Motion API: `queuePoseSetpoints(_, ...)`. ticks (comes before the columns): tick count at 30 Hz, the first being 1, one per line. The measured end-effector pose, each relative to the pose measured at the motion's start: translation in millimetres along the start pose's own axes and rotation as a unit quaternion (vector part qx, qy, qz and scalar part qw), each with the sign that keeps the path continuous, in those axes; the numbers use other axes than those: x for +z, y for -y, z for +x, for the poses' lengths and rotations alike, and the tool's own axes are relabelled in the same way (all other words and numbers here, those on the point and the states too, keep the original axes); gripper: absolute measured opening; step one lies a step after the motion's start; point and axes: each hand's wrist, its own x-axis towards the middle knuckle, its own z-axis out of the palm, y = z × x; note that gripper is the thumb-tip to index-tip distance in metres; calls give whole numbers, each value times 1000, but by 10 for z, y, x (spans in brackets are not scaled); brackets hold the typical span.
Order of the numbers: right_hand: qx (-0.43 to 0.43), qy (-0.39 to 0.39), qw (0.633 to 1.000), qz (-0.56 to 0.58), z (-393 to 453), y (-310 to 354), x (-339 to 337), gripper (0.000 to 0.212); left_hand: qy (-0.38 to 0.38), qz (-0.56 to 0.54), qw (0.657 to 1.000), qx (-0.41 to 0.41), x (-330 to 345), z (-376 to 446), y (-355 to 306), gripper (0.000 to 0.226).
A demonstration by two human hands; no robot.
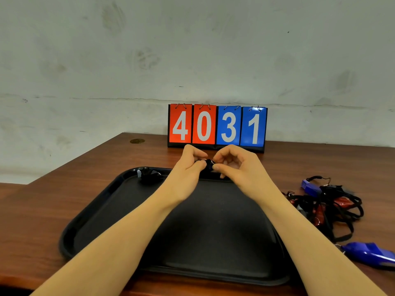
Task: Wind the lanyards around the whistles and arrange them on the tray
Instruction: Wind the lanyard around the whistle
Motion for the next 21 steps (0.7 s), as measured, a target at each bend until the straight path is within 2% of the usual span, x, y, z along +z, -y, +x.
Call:
queuePoseSetpoints(5, -25, -33, 999, 0, 12, -9, 13, 17, 10, -51, 998, -19, 8, 2, -11, 22)
queuePoseSetpoints(10, -28, -37, 999, -8, 14, -21, -4, 13, 33, 32, 999, 7, -9, -19, 9, 45)
queuePoseSetpoints(17, -45, 57, 995, -65, 5, -43, -57, 10, 37, 94, 994, 42, -24, -24, 37, 35)
queuePoseSetpoints(21, -13, 52, 998, 13, 4, -16, -91, 6, 31, 94, 994, 55, -17, -8, 3, 31)
